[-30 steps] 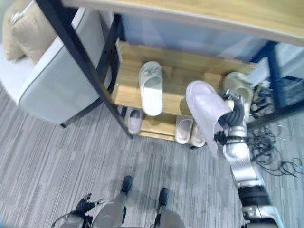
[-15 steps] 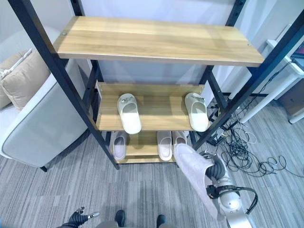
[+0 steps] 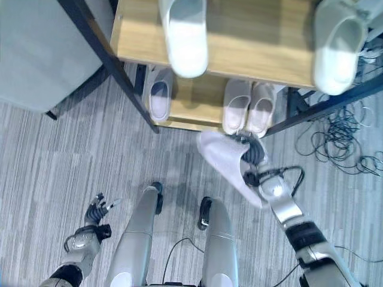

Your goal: Arrange the slippers neatly on the shoe rack.

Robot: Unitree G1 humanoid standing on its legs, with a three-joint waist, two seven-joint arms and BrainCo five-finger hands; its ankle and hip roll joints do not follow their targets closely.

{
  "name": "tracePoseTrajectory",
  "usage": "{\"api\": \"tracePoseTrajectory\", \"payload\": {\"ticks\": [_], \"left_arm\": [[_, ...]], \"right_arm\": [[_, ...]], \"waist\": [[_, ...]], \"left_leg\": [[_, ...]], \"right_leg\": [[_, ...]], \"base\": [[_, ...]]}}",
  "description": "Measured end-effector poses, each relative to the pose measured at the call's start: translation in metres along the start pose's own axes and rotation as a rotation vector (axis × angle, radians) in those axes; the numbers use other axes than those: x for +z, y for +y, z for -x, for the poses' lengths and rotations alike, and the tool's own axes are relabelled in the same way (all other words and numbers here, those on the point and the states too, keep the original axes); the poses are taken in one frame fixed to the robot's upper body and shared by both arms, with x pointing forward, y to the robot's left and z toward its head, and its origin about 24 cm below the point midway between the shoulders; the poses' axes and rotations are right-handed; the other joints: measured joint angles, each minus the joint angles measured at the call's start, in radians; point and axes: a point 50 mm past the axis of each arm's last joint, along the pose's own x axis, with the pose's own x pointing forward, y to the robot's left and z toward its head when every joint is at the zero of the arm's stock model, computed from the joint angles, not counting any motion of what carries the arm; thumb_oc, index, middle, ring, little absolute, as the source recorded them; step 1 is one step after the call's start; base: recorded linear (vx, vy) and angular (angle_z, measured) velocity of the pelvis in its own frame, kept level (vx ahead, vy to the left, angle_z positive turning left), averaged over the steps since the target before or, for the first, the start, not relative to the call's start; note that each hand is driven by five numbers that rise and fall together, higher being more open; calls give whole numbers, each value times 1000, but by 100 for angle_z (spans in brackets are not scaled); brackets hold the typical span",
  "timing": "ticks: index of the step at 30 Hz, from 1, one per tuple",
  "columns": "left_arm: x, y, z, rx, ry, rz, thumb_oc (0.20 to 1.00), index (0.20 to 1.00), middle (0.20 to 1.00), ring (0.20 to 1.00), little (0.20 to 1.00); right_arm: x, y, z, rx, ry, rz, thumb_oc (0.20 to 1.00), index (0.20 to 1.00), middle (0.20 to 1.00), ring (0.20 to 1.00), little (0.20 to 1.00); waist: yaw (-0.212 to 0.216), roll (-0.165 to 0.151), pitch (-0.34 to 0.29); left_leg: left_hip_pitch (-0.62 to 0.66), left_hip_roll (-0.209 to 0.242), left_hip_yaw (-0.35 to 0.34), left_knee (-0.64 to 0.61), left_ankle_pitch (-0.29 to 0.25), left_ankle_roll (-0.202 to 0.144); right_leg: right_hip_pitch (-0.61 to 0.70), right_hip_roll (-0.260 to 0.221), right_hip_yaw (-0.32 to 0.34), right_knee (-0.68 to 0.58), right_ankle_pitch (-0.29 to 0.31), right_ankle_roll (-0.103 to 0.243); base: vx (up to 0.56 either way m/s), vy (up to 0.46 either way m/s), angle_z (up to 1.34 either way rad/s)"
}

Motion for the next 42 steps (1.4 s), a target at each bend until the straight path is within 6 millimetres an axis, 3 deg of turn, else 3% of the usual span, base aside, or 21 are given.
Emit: {"api": "tracePoseTrajectory", "payload": {"ticks": [1, 4, 5, 6, 7, 10, 12, 13, 15, 16, 18, 19, 20, 23, 29, 34, 35, 36, 38, 39, 42], "left_arm": [[4, 0, -3, 14, -8, 25, 1000, 1000, 1000, 1000, 1000], [21, -7, -12, 31, -47, 90, 1000, 1000, 1000, 1000, 1000], [32, -10, -17, 27, -76, 125, 1000, 1000, 1000, 1000, 1000], [41, -15, -21, 17, -91, 151, 1000, 1000, 1000, 1000, 1000], [47, -17, -24, 12, -102, 170, 1000, 1000, 1000, 1000, 1000], [61, -18, -29, 9, -133, 207, 1000, 1000, 1000, 1000, 1000], [57, -15, -28, 19, -116, 222, 1000, 1000, 1000, 1000, 1000], [54, -16, -28, 22, -95, 241, 1000, 1000, 1000, 1000, 1000], [38, -6, -24, 51, -51, 234, 1000, 1000, 1000, 1000, 1000], [30, -4, -21, 55, -19, 244, 1000, 1000, 1000, 1000, 1000], [23, 12, -18, 96, -6, 247, 1000, 1000, 1000, 1000, 1000], [21, 18, -18, 114, 5, 243, 1000, 1000, 1000, 1000, 1000], [16, 25, -17, 145, 27, 250, 1000, 1000, 1000, 1000, 1000], [-5, 42, -9, 208, 110, 245, 1000, 1000, 1000, 1000, 1000], [-33, 62, 8, 243, 198, 198, 1000, 1000, 1000, 1000, 1000], [-44, 68, 12, 259, 249, 171, 1000, 1000, 1000, 1000, 1000], [-54, 66, 17, 261, 283, 170, 1000, 1000, 1000, 1000, 1000], [-61, 65, 21, 266, 312, 169, 1000, 1000, 1000, 1000, 1000], [-67, 59, 24, 254, 339, 171, 1000, 1000, 1000, 1000, 1000], [-69, 53, 24, 223, 349, 143, 1000, 1000, 1000, 1000, 1000], [-73, 46, 26, 195, 357, 120, 1000, 1000, 1000, 1000, 1000]], "right_arm": [[10, -5, -9, -27, -37, 4, 200, 200, 200, 200, 200], [44, -19, -40, -70, -156, 55, 200, 200, 200, 200, 200], [58, -31, -58, -103, -189, 85, 200, 200, 200, 200, 200], [65, -44, -70, -154, -191, 84, 200, 200, 200, 200, 200], [68, -52, -78, -183, -178, 87, 200, 200, 200, 200, 200], [95, -76, -97, -192, -222, 221, 200, 200, 200, 200, 200], [109, -85, -106, -214, -242, 241, 200, 200, 200, 200, 200], [111, -90, -109, -237, -229, 233, 200, 200, 200, 200, 200], [101, -78, -114, -173, -178, 291, 200, 200, 200, 200, 200], [95, -93, -126, -192, -79, 359, 200, 200, 200, 200, 200], [118, -108, -140, -265, -70, 308, 200, 200, 200, 200, 200], [121, -111, -142, -291, -58, 264, 200, 200, 200, 200, 200], [124, -107, -144, -289, -63, 218, 200, 200, 200, 200, 200], [116, -89, -147, -249, -23, 171, 200, 200, 200, 200, 200], [116, -100, -148, -331, 15, -44, 200, 200, 200, 200, 200], [138, -118, -153, -422, -25, -204, 200, 200, 200, 200, 200], [141, -136, -151, -492, -2, -230, 395, 395, 395, 395, 395], [146, -143, -151, -518, -6, -246, 479, 479, 479, 479, 479], [146, -154, -149, -565, 16, -246, 275, 275, 275, 275, 275], [140, -159, -146, -587, 39, -242, 1000, 1000, 1000, 1000, 1000], [131, -177, -138, -660, 88, -271, 1000, 1000, 1000, 1000, 1000]], "waist": [[1, 1, -5], [-1, 11, -56], [5, 14, -64], [4, 23, -66], [16, 31, -73], [41, 47, -84], [43, 51, -85], [49, 54, -82], [40, 62, -75], [66, 77, -22], [73, 108, 91], [79, 102, 131], [96, 97, 141], [100, 83, 165], [117, 87, 162], [128, 100, 153], [130, 104, 150], [140, 105, 150], [155, 106, 150], [157, 107, 150], [180, 109, 148]], "left_leg": [[-45, -4, -9, 52, -18, -15], [-214, -8, -10, 245, -76, -10], [-288, -17, -9, 342, -103, -19], [-340, -31, -13, 426, -119, -4], [-381, -32, -8, 488, -159, -20], [-532, -50, -7, 659, -204, -15], [-605, -57, 4, 752, -222, -13], [-657, -54, 4, 786, -234, -16], [-671, -68, 11, 828, -216, -19], [-659, -70, 29, 926, -268, -12], [-667, -68, 30, 1037, -291, 5], [-661, -55, 34, 1063, -317, -9], [-683, -41, 27, 1086, -321, -16], [-681, -31, 33, 1094, -315, -14], [-638, -33, 21, 1083, -317, -10], [-608, -59, 27, 1035, -310, 1], [-604, -68, 25, 1035, -312, 2], [-603, -71, 24, 1035, -316, 2], [-597, -74, 25, 1034, -319, 3], [-588, -85, 24, 1033, -321, 3], [-587, -92, 27, 1029, -321, 4]], "right_leg": [[-42, -1, 2, 54, -23, -6], [-206, 0, 20, 249, -81, -34], [-278, -5, 30, 354, -111, -35], [-327, -17, 44, 453, -127, -46], [-364, -17, 53, 525, -164, -48], [-506, -15, 93, 699, -231, -23], [-577, -17, 125, 796, -258, -6], [-617, -13, 137, 810, -307, 31], [-629, -19, 170, 887, -292, 41], [-628, -16, 218, 1004, -297, 43], [-646, -17, 239, 1110, -298, 43], [-645, -7, 242, 1127, -316, 45], [-670, 4, 239, 1126, -334, 12], [-681, -1, 232, 1117, -331, 19], [-623, -5, 218, 1095, -333, 16], [-565, -38, 207, 1050, -332, 18], [-555, -50, 208, 1058, -332, 17], [-552, -50, 208, 1060, -332, 17], [-544, -53, 207, 1061, -332, 17], [-531, -65, 207, 1067, -332, 17], [-529, -77, 206, 1065, -332, 17]], "base": [[62, -3, 1], [106, -1, 2], [125, -3, 16], [97, 19, 24], [142, 49, 34], [135, 54, 5], [82, 40, -10], [122, 82, -11], [98, 119, -4], [47, 104, -20], [46, 82, -36], [44, 51, -51], [39, 42, -75], [9, 99, -39], [30, 93, 3], [35, 72, 25], [23, 1, 27], [39, -3, 22], [36, -13, 10], [32, -20, 16], [14, -24, 8]]}}
